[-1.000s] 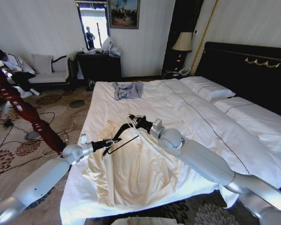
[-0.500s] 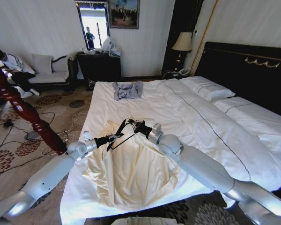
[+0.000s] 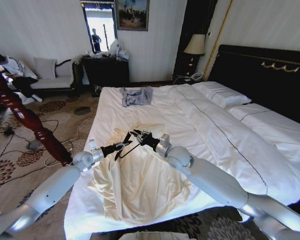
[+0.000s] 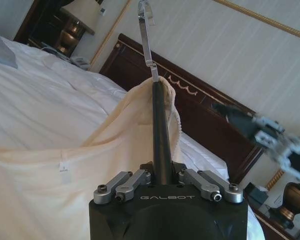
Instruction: Pick up the clothes from the bed and hang them on the clothes hanger.
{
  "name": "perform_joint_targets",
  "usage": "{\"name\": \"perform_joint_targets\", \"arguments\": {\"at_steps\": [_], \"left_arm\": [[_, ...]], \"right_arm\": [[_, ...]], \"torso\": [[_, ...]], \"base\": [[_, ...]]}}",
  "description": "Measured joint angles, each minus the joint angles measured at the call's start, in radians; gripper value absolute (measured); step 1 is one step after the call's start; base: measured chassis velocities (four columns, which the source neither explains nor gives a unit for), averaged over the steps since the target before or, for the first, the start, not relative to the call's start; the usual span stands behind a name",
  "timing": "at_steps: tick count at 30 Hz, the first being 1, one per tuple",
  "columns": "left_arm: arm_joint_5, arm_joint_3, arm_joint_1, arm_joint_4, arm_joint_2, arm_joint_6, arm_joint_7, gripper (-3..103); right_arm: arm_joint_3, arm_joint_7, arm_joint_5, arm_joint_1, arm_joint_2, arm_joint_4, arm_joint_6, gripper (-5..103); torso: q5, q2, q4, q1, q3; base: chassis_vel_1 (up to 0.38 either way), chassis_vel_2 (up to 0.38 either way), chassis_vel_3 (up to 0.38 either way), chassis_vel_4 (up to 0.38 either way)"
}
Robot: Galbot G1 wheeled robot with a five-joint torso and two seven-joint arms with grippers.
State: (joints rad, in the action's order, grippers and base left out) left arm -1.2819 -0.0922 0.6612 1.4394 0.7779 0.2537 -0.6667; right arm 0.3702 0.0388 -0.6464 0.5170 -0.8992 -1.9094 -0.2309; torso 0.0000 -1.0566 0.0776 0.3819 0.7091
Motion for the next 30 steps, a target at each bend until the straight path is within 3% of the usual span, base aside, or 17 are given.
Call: {"name": "perform_joint_targets", "arguments": {"at_steps": [1, 3, 6, 9, 13, 15, 16, 22, 27, 30], "left_arm": [[-0.001, 0.0, -0.002, -0.001, 0.0, -0.001, 0.0, 18], [-0.002, 0.0, -0.005, -0.002, 0.001, -0.001, 0.0, 18], [-0.004, 0.0, -0.007, -0.003, -0.004, -0.003, -0.001, 18], [-0.004, 0.0, -0.006, 0.001, -0.011, -0.003, -0.003, 18], [-0.004, 0.002, 0.003, 0.015, -0.029, -0.005, -0.007, 18], [-0.004, 0.003, 0.005, 0.016, -0.032, -0.005, -0.008, 18], [-0.004, 0.004, 0.007, 0.018, -0.036, -0.005, -0.008, 18], [-0.003, 0.006, 0.012, 0.034, -0.05, -0.006, -0.012, 18], [0.007, 0.008, 0.024, 0.049, -0.061, -0.006, -0.018, 18], [0.015, 0.01, 0.03, 0.053, -0.062, -0.006, -0.019, 18]], "right_arm": [[0.0, -0.003, 0.004, 0.006, 0.004, -0.006, 0.0, 42], [-0.001, -0.005, 0.006, 0.012, 0.009, -0.013, 0.0, 42], [-0.027, -0.006, 0.01, 0.028, 0.02, -0.035, 0.0, 58], [-0.058, -0.003, 0.019, 0.033, 0.025, -0.038, 0.001, 65], [-0.124, -0.01, 0.076, 0.032, 0.065, -0.012, 0.016, 86], [-0.128, -0.019, 0.089, 0.03, 0.075, -0.004, 0.021, 86], [-0.131, -0.045, 0.123, 0.023, 0.096, 0.015, 0.036, 96], [-0.104, -0.128, 0.239, -0.01, 0.153, 0.087, 0.089, 100], [-0.056, -0.169, 0.377, -0.046, 0.141, 0.209, 0.143, 100], [-0.05, -0.176, 0.393, -0.054, 0.139, 0.228, 0.153, 100]], "torso": [[0.0, 0.0, 0.0, 0.0, 0.0], [0.0, 0.0, 0.0001, 0.0, 0.0], [0.0, 0.0, 0.0002, 0.0, 0.0], [0.0, 0.0, 0.0, 0.0, 0.0], [0.0001, 0.0, 0.0002, 0.0, 0.0], [0.0002, 0.0, 0.0002, 0.0, 0.0], [0.0002, 0.0, 0.0001, 0.0, 0.0], [0.0002, 0.0, 0.0004, 0.0, 0.0], [0.0003, 0.0, -0.0003, 0.0, 0.0], [0.0, 0.0, -0.0001, 0.0, 0.0]], "base": [[0.0, 0.0, 0.0, 0.0], [0.0, 0.0, 0.0, 0.0], [0.0, 0.0, 0.0, 0.0], [0.0, 0.0, 0.0, 0.0], [0.0, 0.0, 0.0, 0.0], [0.0, 0.0, 0.0, 0.0], [0.0, 0.0, 0.0, 0.0], [0.0, 0.0, 0.0, 0.0], [0.0, 0.0, 0.0, 0.0], [0.0, 0.0, 0.0, 0.0]]}}
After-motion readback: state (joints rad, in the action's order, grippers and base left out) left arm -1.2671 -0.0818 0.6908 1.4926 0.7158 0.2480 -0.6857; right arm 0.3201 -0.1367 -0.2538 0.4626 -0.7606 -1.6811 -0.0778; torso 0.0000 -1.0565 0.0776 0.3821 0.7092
